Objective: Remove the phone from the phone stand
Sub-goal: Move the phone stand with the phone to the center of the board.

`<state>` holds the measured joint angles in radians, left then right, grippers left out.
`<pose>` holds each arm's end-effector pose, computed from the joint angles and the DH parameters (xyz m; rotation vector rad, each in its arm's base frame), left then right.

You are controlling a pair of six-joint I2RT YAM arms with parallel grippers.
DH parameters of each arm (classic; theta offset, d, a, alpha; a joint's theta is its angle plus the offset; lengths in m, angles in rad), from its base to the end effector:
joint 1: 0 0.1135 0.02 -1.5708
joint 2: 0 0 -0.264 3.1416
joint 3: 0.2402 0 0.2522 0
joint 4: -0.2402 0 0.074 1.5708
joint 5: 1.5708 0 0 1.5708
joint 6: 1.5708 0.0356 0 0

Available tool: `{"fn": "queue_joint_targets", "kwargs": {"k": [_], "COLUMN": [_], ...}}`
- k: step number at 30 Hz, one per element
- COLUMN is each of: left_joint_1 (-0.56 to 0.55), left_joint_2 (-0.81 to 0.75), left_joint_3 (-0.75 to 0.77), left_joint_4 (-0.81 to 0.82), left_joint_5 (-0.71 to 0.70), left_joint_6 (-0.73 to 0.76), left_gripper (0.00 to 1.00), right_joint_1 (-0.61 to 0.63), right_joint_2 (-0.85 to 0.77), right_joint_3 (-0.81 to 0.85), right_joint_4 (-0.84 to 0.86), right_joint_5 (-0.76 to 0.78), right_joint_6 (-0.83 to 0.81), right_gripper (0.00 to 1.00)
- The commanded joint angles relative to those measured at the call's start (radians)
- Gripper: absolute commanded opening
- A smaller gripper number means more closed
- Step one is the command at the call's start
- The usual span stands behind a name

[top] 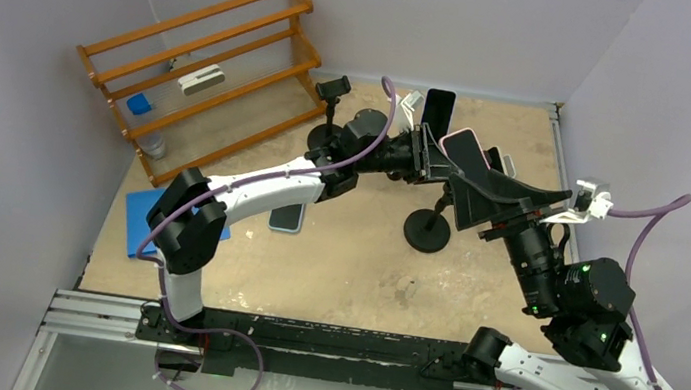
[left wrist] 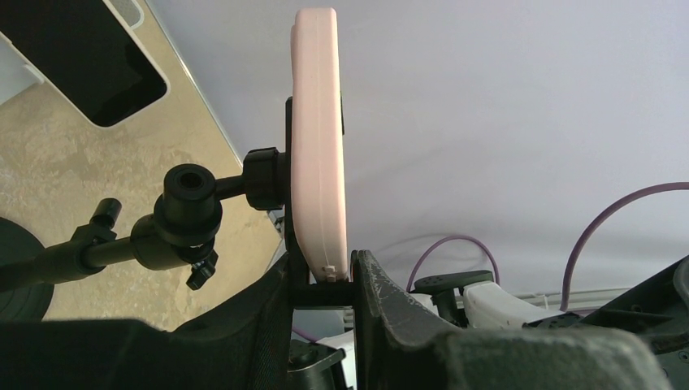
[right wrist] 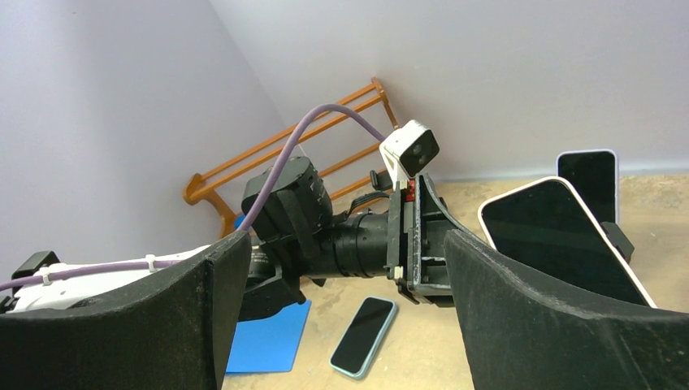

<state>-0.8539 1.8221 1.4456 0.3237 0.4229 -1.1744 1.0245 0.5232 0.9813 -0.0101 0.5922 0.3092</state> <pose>0.2793 -0.3427 0.3293 0.0810 1.9940 -1.7966 0.0574 0.0562 0.4524 0.1169 1.2396 0.8332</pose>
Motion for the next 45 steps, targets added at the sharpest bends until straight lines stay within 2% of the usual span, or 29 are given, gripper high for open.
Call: {"fn": "queue_joint_targets", "kwargs": {"k": [1,22,29,45], "left_joint_1": [-0.007,0.003,0.066,0.192], "left_joint_2": [-0.071,-0.290,-0.386,-0.566], "left_joint_3": [0.041,-0.097,-0.198,-0.366], "left_joint_4": [0.053,-0.004,-0.010,-0.020], "left_joint_5": [-0.002,-0.065,-0.069,0.022], "left_joint_6": [0.034,0.074,0.054,0.010], "left_gripper": [0.00,0.00,0.00,0.00], "right_joint_1": [0.000,0.000,0.000,-0.001], "right_joint_2": [-0.006,0.037,0.053,0.139], "right_joint_3": [0.020,0.008,-0.004,-0.007], "right_joint_4": [0.032,0.065,0.074,0.107], "right_joint_5": [0.024,0.000,-0.011,-0.053], "right_joint_6": [-0.024,-0.022,-0.020,-0.022], "right_gripper": [0.89,0.89,0.89,0.89]}}
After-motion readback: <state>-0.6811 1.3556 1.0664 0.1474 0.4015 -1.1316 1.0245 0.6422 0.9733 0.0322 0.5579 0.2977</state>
